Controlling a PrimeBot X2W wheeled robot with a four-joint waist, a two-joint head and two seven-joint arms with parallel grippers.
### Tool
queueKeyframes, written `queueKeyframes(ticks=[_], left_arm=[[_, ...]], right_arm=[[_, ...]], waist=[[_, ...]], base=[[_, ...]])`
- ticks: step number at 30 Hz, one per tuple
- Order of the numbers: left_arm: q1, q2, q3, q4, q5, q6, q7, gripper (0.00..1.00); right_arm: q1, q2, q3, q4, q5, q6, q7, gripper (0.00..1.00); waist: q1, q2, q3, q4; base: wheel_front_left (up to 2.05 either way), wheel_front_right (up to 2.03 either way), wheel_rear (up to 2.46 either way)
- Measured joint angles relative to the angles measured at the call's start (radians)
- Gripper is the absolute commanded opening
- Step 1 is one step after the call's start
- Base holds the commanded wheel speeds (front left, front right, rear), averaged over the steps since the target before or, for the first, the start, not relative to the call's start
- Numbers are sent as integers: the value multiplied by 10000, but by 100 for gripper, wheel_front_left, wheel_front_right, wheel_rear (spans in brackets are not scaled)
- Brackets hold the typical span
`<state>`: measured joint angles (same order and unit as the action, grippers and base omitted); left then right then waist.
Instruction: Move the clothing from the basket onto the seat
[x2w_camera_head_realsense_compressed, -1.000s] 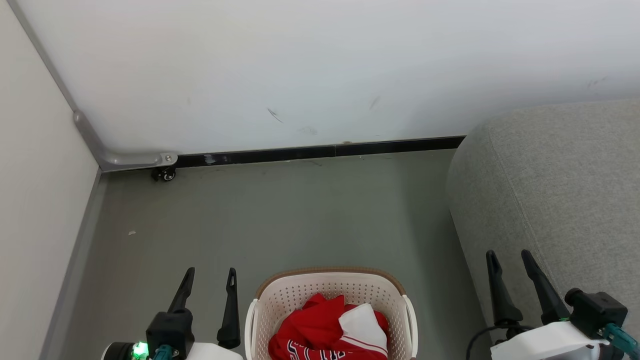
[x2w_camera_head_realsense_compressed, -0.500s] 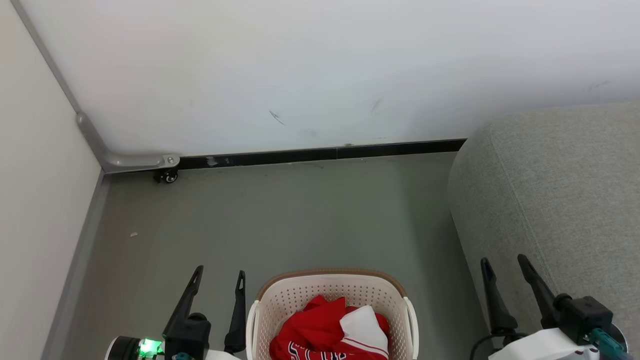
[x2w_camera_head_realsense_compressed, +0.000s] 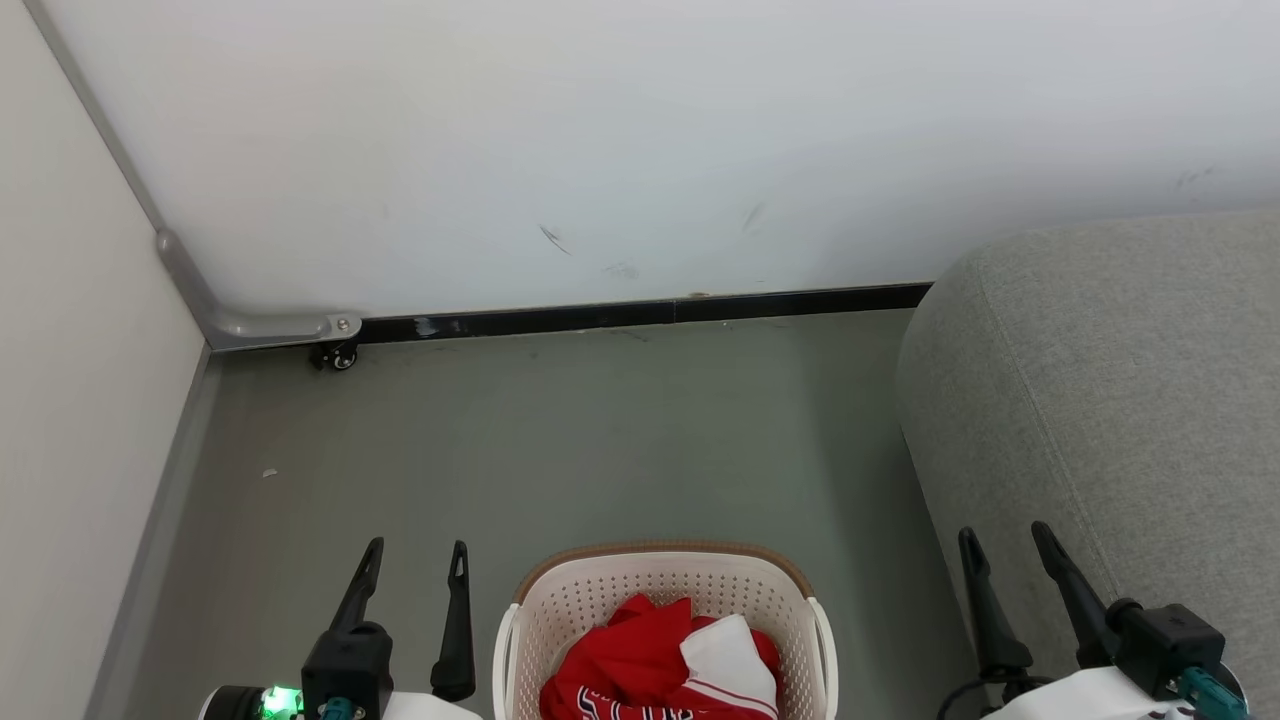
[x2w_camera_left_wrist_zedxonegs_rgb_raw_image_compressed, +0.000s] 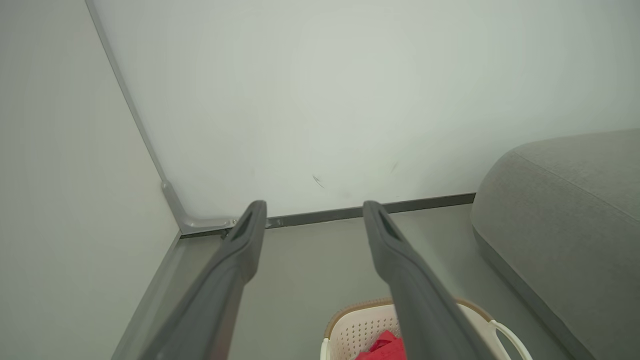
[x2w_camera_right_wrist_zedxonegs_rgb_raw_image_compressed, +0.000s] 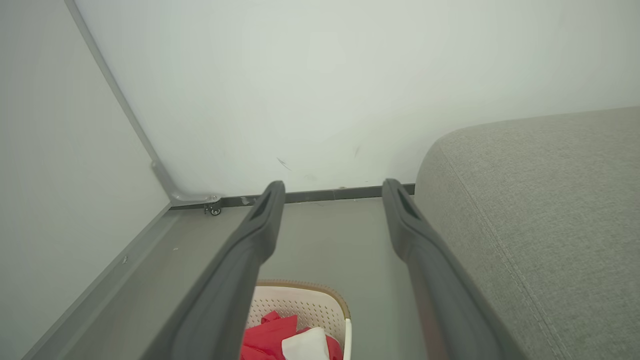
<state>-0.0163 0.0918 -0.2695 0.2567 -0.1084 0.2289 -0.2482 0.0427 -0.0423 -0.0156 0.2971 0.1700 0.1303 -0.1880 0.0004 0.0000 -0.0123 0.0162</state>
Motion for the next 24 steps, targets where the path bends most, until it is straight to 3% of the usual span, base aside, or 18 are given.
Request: queueKeyframes(ticks=[24], left_arm=[[-101, -13, 508, 282, -121, 15, 0, 100]], right_arm=[[-19, 2, -56, 12, -2, 2, -205, 100]], waist=[[-1, 0, 94, 69]], base=[[0, 0, 0]])
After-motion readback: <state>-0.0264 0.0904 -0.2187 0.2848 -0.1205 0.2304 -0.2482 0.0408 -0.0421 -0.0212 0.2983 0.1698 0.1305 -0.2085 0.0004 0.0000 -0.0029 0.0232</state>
